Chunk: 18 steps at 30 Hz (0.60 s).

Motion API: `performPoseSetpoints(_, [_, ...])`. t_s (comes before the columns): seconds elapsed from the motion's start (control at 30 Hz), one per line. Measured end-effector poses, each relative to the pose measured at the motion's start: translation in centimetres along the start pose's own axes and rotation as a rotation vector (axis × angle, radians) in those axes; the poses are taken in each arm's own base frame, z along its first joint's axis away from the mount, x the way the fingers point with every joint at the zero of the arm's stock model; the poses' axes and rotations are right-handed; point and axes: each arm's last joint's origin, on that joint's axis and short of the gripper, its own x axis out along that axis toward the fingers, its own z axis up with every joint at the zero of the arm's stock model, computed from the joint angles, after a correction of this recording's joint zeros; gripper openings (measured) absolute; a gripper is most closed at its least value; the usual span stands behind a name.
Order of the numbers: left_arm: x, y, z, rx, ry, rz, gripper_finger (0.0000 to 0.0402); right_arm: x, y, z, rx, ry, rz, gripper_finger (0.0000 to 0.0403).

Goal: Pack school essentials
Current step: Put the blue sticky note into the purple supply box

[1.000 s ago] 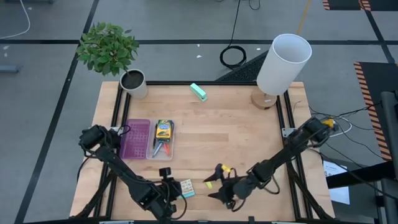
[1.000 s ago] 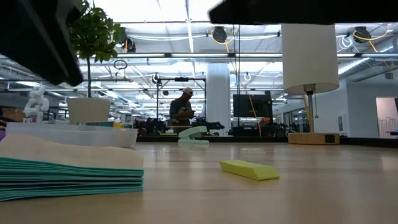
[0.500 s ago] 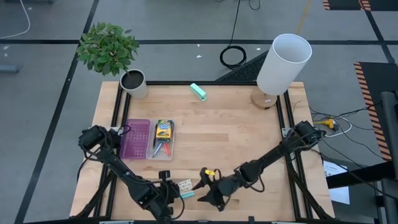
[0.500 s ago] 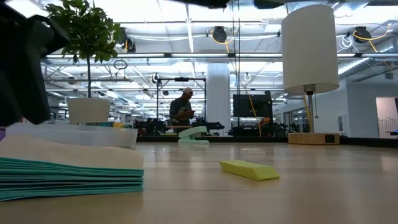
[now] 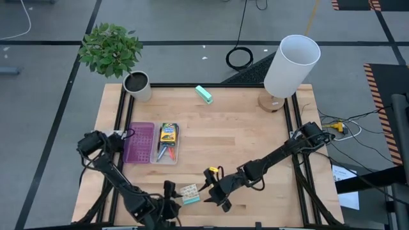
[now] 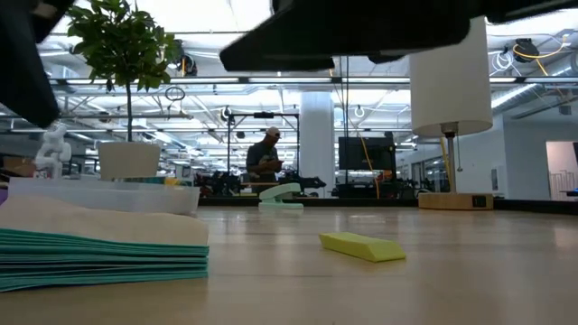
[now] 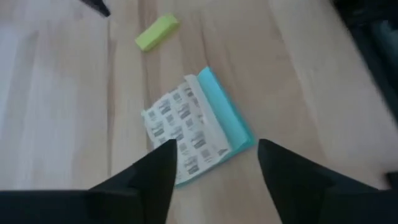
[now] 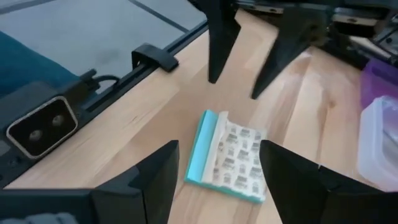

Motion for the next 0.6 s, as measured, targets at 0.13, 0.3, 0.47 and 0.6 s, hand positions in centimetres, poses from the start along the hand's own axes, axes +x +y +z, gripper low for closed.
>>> performPoseSetpoints(0.13, [0.4, 0.1, -0.3, 0.027, 0.003, -0.014, 0.0257, 0.0, 0.0, -0.3, 0.008, 0.008, 0.000, 0.0217])
performPoseSetpoints(0.3, [0.6, -0.1, -0.3, 0.055, -0.006, -0.056, 0.0255, 0.0, 0.1, -0.7, 0.071, 0.015, 0.001, 0.0217])
performPoseSetpoints(0.47, [0.9, -0.2, -0.8, 0.080, -0.018, -0.067, 0.0237, -0.1, 0.2, -1.0, 0.114, 0.017, 0.000, 0.0217])
performPoseSetpoints(0.6, [1.1, -0.1, -1.2, 0.090, -0.014, -0.050, 0.0233, -0.2, 0.2, -1.4, 0.123, -0.009, -0.003, 0.0217])
